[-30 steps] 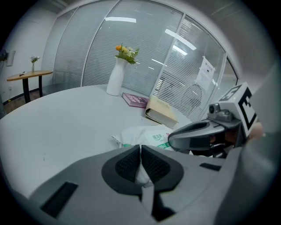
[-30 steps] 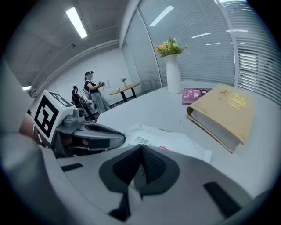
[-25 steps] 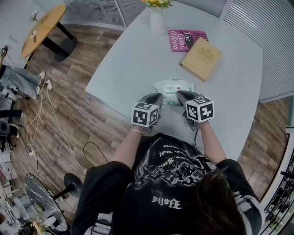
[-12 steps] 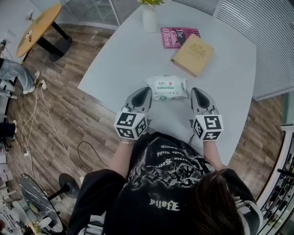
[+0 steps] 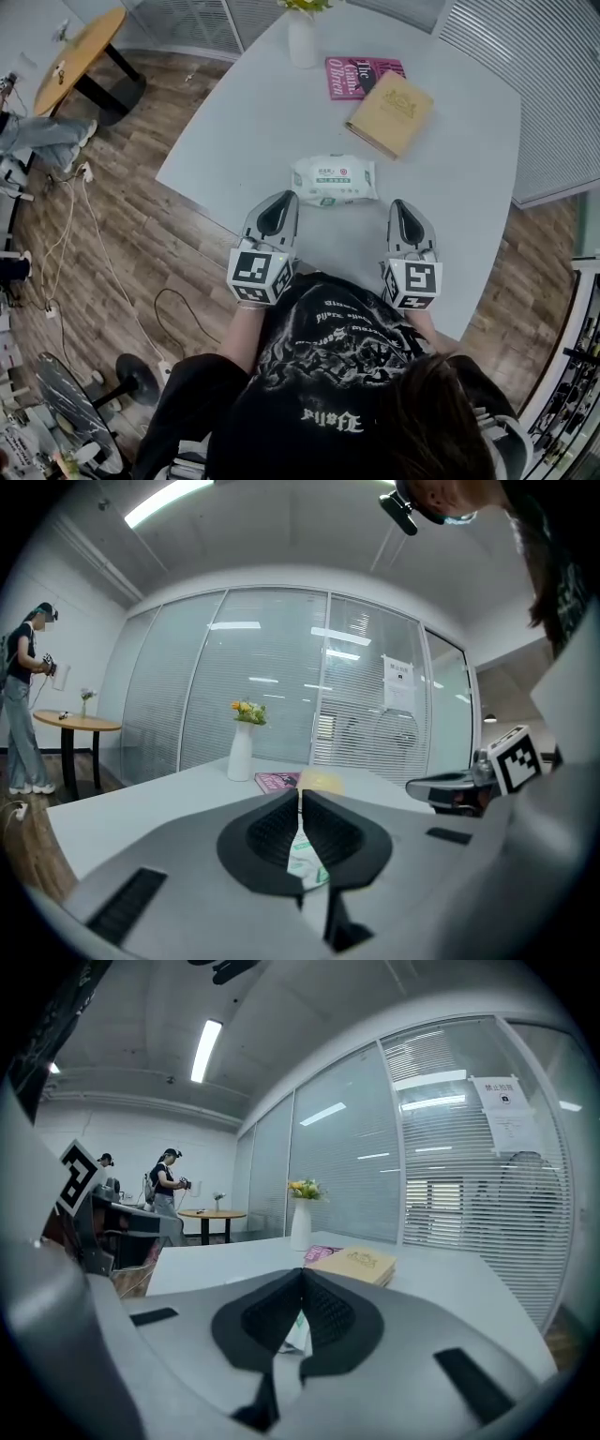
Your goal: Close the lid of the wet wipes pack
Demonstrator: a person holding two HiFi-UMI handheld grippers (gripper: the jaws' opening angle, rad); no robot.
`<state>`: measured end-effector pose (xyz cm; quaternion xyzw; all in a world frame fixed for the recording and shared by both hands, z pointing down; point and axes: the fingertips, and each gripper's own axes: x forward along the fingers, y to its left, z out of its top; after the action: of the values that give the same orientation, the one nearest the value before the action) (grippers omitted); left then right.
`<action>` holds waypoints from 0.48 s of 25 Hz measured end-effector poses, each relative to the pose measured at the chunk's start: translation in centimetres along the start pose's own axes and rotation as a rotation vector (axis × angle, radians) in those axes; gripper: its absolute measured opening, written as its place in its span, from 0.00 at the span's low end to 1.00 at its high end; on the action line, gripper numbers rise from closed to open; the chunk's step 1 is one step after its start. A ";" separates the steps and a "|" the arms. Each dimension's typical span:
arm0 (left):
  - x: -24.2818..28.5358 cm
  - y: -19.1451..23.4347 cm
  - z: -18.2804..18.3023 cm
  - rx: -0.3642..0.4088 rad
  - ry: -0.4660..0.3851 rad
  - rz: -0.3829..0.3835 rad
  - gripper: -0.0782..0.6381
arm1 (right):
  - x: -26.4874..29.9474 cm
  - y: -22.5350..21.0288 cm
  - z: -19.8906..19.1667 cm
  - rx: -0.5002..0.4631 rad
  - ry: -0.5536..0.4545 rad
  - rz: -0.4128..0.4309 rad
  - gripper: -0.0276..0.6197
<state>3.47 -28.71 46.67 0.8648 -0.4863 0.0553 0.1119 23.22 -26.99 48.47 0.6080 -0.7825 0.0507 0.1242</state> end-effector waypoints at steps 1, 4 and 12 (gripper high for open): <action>-0.1 0.1 0.1 0.005 -0.004 0.006 0.13 | 0.0 -0.1 0.2 -0.004 -0.007 -0.003 0.04; -0.1 0.2 0.4 0.021 -0.012 0.020 0.13 | 0.2 -0.4 0.6 -0.012 -0.019 -0.010 0.04; -0.3 0.0 0.5 0.037 -0.015 0.029 0.13 | 0.3 0.5 0.5 -0.026 -0.010 0.014 0.04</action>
<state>3.25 -28.58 46.09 0.8600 -0.4986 0.0594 0.0912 22.63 -27.22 48.11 0.6012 -0.7879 0.0384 0.1276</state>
